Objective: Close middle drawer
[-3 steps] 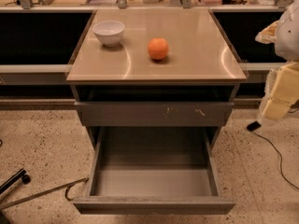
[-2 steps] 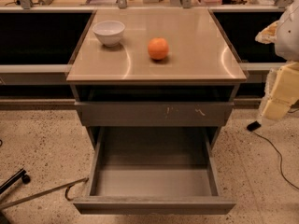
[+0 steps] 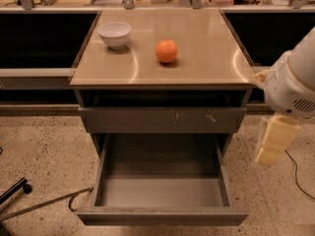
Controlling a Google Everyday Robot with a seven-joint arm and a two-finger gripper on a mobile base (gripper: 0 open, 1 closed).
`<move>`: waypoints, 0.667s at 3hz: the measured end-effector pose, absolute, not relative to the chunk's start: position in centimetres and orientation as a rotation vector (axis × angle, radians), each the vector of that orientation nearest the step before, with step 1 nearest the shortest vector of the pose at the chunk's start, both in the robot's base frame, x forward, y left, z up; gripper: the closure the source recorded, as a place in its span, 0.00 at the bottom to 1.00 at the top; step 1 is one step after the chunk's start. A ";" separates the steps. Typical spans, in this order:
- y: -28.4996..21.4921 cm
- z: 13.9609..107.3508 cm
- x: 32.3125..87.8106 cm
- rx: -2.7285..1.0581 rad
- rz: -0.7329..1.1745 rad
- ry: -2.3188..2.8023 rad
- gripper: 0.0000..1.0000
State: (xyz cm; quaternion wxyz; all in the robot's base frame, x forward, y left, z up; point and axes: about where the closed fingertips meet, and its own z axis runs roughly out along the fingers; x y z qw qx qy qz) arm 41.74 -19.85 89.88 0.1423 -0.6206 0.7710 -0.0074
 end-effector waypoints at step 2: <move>-20.1 73.4 37.6 -1.866 0.226 2.242 0.00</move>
Offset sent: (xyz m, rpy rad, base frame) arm -0.0614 -0.0100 -0.2685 0.1331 0.2629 0.0808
